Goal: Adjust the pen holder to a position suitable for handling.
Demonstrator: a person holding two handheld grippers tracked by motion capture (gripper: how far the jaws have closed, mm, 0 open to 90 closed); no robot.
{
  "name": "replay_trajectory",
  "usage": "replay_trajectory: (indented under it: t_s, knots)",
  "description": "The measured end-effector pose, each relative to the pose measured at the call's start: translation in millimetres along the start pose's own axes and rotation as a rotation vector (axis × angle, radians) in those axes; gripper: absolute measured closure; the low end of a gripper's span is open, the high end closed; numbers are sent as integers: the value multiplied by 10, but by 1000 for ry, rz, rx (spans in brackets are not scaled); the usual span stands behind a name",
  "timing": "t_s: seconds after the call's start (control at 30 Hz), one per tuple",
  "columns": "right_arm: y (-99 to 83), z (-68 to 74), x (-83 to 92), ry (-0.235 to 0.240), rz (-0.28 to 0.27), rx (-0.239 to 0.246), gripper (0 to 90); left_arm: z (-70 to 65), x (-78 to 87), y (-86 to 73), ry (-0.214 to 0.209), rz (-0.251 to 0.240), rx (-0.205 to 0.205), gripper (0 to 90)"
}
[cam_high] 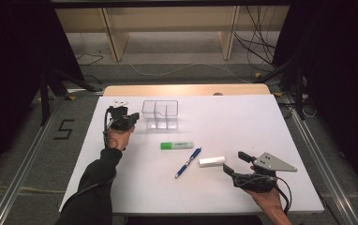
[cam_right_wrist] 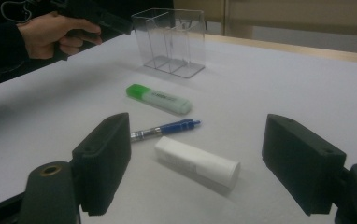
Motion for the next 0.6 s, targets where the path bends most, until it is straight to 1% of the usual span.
replay_trajectory:
  t_s: [0.2,0.5,0.57,0.6]
  knots:
    - [0,-4,1,-1,1,-1,248,-37,-72,19,-20,5,11,892]
    - [-5,-8,0,-1,5,-3,248,-62,-128,57,-24,0,36,893]
    - [-8,-9,-2,-2,9,-6,248,-77,-142,58,-29,5,31,893]
    - [-8,-10,-4,-2,9,-3,248,-90,-152,61,-30,3,35,893]
Point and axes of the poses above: each handheld gripper's, and its own axes: x roughly backward along the jaws, y roughly out of its top, z roughly to its left, the point moved 4 cm from there along -x, roughly forward along the jaws, and after that the axes turned 3 degrees about -x, right-handed, at the moved point
